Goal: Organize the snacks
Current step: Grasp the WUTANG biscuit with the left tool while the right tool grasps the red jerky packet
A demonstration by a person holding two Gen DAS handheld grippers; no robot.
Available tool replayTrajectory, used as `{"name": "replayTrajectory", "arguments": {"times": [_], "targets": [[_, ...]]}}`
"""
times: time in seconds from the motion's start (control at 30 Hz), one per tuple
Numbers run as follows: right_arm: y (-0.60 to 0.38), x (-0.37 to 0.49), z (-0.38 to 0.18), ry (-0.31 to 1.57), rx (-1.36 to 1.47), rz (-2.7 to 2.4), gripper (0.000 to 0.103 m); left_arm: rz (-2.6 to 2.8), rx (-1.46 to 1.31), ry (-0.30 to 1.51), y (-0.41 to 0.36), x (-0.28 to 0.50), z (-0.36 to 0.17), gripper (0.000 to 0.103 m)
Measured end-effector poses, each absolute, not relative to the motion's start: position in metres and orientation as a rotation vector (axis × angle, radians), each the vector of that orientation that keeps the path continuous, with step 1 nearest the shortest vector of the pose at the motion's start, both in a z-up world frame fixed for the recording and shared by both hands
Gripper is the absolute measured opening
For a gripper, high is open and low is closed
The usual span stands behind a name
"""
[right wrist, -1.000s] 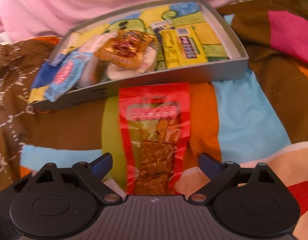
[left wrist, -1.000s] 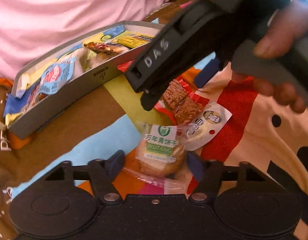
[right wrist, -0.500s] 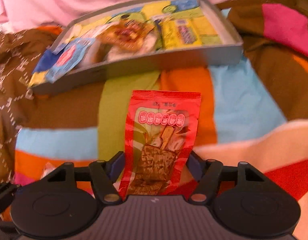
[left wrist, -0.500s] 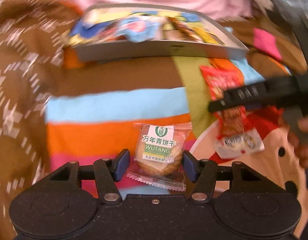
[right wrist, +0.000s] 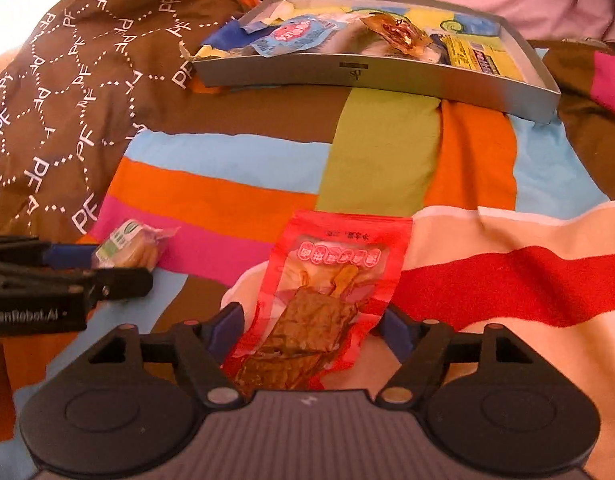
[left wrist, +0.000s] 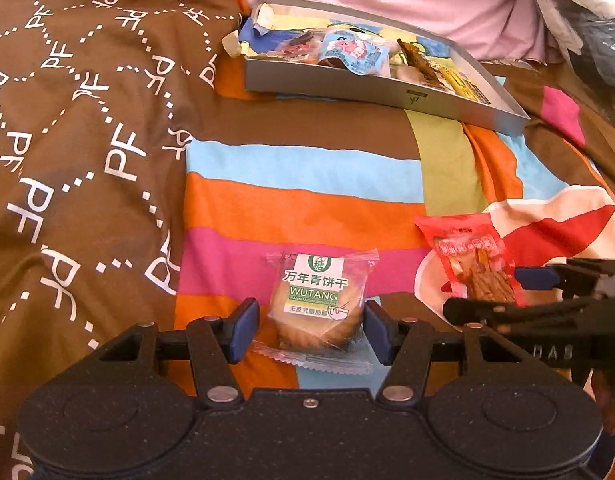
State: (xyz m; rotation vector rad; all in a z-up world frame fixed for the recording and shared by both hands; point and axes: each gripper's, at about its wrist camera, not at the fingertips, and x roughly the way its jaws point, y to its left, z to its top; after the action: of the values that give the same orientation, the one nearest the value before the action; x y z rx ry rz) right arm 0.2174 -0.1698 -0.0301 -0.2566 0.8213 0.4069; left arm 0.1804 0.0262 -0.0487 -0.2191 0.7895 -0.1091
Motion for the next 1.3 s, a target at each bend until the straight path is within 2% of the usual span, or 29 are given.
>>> {"name": "replayTrajectory", "arguments": {"times": [0.07, 0.27, 0.4, 0.6, 0.77, 0.9, 1.17, 1.3], "targets": [[-0.169, 0.214, -0.031, 0.807, -0.265, 0.399, 0.087, -0.113, -0.233, 0.783, 0.027, 0.181, -0.050, 0.059], [-0.166, 0.207, -0.037, 0.779, -0.262, 0.385, 0.095, -0.127, -0.243, 0.774, 0.030, 0.180, -0.052, 0.062], [-0.173, 0.202, -0.040, 0.782, -0.231, 0.378, 0.098, -0.143, -0.233, 0.769, 0.029, 0.181, -0.053, 0.065], [-0.172, 0.200, -0.042, 0.784, -0.235, 0.367, 0.102, -0.183, -0.248, 0.768, 0.029, 0.186, -0.053, 0.077], [-0.173, 0.201, -0.042, 0.789, -0.224, 0.367, 0.102, -0.185, -0.225, 0.771, 0.026, 0.194, -0.053, 0.077], [-0.172, 0.197, -0.042, 0.781, -0.219, 0.346, 0.101, -0.188, -0.175, 0.770, 0.021, 0.194, -0.054, 0.073], [-0.175, 0.190, -0.043, 0.746, -0.189, 0.305, 0.089, -0.191, -0.146, 0.767, 0.019, 0.190, -0.057, 0.071], [-0.176, 0.189, -0.041, 0.746, -0.180, 0.305, 0.084, -0.175, -0.133, 0.761, 0.019, 0.189, -0.056, 0.054]]}}
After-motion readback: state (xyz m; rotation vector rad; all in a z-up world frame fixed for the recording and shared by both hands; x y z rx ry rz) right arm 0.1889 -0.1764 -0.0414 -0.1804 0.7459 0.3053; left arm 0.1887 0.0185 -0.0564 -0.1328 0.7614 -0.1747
